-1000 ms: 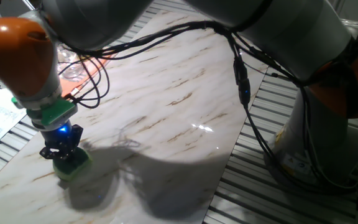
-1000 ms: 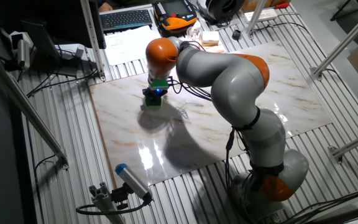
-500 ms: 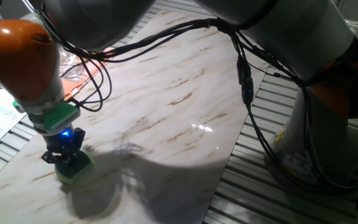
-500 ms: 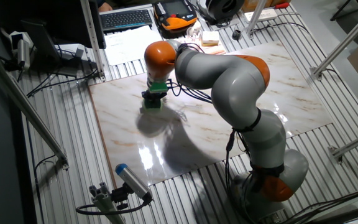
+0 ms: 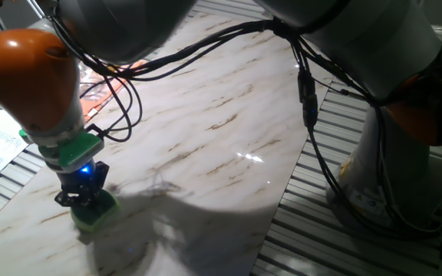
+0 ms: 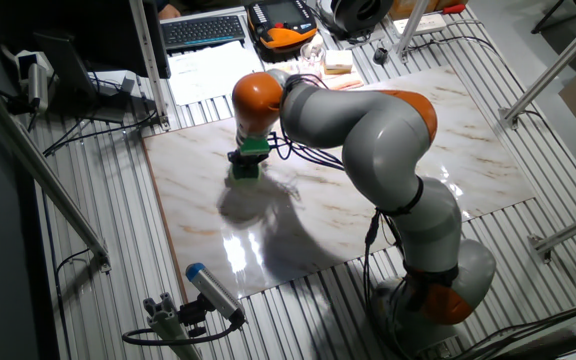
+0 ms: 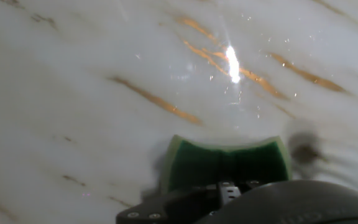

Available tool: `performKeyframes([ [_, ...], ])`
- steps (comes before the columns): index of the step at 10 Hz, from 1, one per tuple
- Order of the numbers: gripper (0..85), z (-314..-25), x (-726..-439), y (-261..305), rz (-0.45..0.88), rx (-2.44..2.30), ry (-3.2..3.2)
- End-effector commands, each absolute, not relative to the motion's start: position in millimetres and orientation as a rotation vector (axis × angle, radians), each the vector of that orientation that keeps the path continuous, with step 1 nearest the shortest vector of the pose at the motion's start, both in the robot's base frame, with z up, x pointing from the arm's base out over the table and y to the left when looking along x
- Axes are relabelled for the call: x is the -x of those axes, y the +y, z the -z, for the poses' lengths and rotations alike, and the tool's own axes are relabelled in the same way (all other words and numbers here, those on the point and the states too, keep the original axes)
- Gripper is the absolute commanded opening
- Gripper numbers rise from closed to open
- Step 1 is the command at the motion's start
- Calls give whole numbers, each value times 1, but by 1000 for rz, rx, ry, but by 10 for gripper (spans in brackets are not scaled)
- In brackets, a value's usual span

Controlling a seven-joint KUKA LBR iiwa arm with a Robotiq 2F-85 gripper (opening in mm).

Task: Clean the tabletop with a sponge

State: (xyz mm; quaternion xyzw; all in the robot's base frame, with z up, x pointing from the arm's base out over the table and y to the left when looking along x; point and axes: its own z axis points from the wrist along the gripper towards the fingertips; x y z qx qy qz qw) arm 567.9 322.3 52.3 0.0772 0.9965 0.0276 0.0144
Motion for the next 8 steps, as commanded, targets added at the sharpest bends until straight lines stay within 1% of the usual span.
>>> performKeyframes([
  [1,0,-54,-564,324,-84,-239,3107],
  [3,0,-51,-554,331,-54,-237,3101],
  [8,0,-37,-537,345,-36,-236,3087],
])
